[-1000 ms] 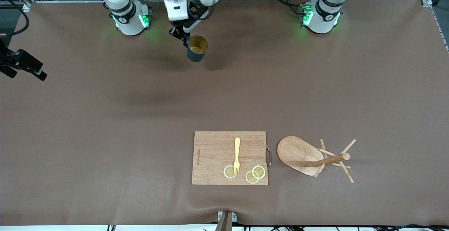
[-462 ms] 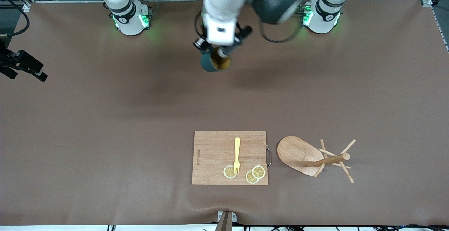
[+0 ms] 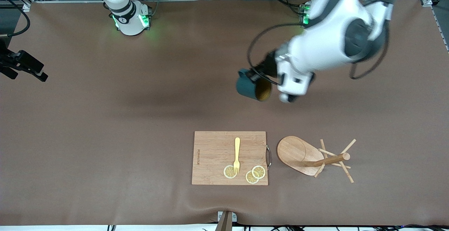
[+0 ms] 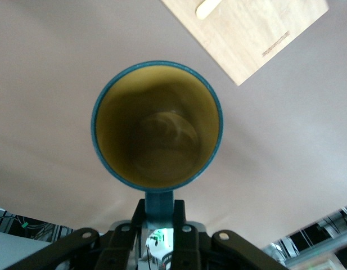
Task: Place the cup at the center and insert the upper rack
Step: 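Lift the mug with the left gripper and carry it to the mug tree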
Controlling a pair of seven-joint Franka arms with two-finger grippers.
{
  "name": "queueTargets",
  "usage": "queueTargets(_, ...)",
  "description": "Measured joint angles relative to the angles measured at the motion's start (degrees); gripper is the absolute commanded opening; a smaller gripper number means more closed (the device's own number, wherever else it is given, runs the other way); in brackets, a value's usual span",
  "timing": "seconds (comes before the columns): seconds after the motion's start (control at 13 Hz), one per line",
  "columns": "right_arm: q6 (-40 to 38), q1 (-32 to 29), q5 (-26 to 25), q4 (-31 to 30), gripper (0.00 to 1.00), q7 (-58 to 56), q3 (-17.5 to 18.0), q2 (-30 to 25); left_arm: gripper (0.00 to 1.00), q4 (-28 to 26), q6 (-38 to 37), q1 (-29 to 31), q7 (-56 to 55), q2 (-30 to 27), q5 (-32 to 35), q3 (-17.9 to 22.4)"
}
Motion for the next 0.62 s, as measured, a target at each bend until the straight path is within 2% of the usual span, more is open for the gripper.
queueTargets(0.38,0.00,0.00,0.06,0.00,1.00,-0.08,0.07,0.00,0.00,-0.89,-3.46,11.21,11.16,3.10,-7.70,-0.05)
queueTargets(0.62,0.02,0.01,0.17,0.00,1.00,-0.08,0.13,0.00,0.00,-1.06,-3.48,17.47,13.30,6.27,-19.02,-0.02)
